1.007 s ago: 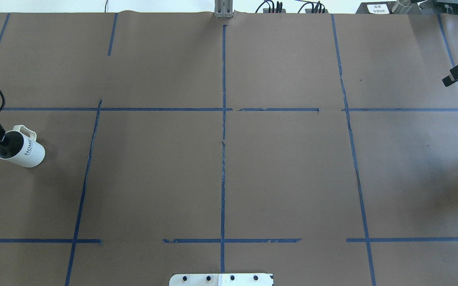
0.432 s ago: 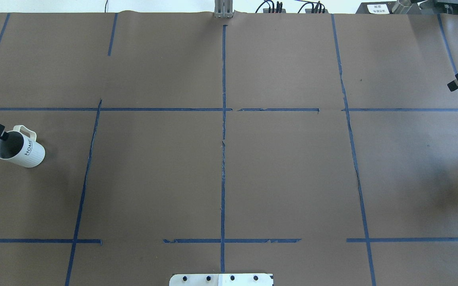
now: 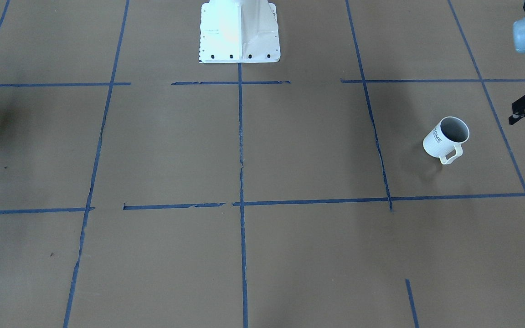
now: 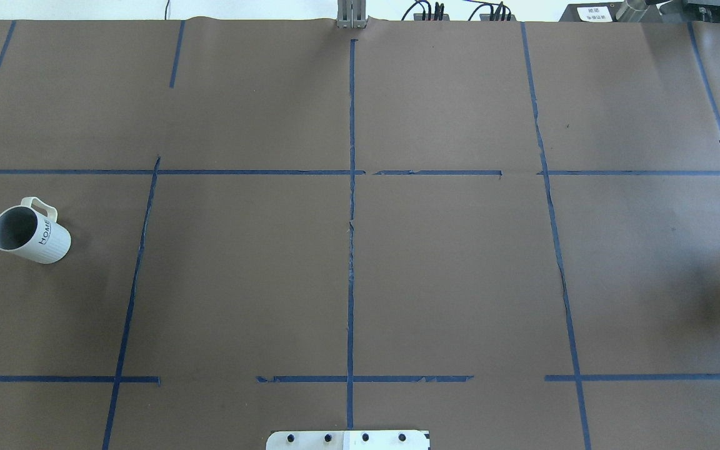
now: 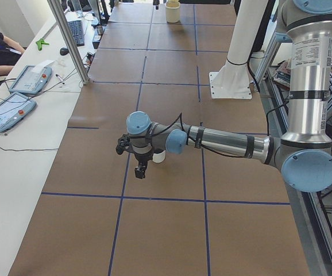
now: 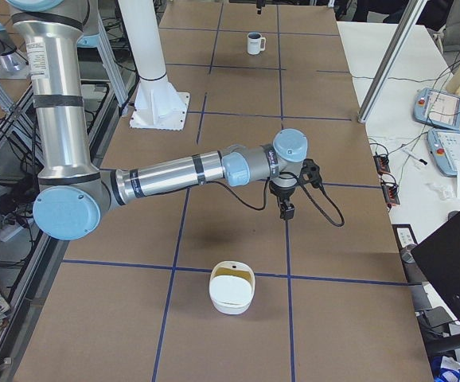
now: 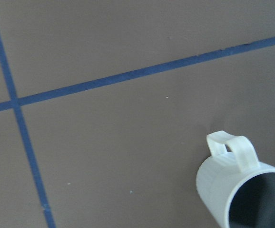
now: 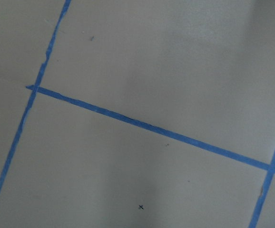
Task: Left arm hands cup to right arm to dump lemon
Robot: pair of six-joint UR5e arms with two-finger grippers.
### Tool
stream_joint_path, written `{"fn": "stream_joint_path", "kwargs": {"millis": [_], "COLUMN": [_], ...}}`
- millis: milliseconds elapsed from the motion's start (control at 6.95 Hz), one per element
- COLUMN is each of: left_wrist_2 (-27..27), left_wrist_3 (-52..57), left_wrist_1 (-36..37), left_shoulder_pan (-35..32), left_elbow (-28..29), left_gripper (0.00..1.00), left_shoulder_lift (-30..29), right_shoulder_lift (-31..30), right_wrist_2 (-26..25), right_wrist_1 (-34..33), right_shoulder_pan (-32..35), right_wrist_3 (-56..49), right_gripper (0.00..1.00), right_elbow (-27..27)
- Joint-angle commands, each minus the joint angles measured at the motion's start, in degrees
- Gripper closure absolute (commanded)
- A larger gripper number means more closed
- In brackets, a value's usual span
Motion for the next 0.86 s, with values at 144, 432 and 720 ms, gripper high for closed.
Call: {"fn": "stream_joint_path", "kwargs": {"millis": [144,432,720], "left_wrist_2": [-0.24,-0.32,-0.32], "left_wrist_3": [7.64,9.33,8.98], "left_wrist_1": [11.01,10.51,10.50], "left_shoulder_pan": [-8.97,-10.72,-10.73], "left_elbow": [-3.32,-3.86,-5.00], "left_gripper": [0.00,0.00,0.00], "left_shoulder_lift": [2.17,5.85,7.36], "right_shoulder_lift": [-3.67,-6.80,-8.41], "right_wrist_2": [-0.56,-1.43,-1.52], "right_wrist_1": [-6.28,-8.69,-8.52], "right_shoulder_pan": [4.03,8.60,9.50], "right_wrist_3": [-7.37,-10.22,-9.44], "right_gripper": [0.00,0.00,0.00], "right_elbow": [0.03,0.55,1.17]}}
